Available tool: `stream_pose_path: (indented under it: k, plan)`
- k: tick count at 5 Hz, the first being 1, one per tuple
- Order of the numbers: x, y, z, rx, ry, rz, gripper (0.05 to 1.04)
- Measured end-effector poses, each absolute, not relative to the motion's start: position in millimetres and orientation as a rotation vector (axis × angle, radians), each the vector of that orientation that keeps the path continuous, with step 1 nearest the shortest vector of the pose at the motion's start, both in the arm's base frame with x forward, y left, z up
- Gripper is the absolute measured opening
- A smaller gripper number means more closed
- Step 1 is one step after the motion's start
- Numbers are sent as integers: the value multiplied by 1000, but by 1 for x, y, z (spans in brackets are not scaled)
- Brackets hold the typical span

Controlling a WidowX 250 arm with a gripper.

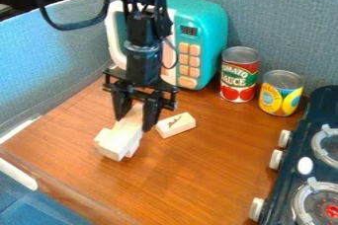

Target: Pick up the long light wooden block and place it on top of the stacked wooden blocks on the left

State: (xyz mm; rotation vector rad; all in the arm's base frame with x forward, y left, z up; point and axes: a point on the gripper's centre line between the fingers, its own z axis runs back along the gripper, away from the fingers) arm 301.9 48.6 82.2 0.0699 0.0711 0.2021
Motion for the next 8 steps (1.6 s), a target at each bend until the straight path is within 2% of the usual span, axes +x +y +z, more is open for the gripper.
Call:
stream_pose_path:
  k: [1,2,4,5,8]
  plan:
    - [300,75,78,51,81,321,575]
    - [299,85,74,4,82,391,575]
    - [306,99,67,29,37,479,575]
    - [314,98,52,39,60,478,575]
    - [325,91,55,11,43,543,575]
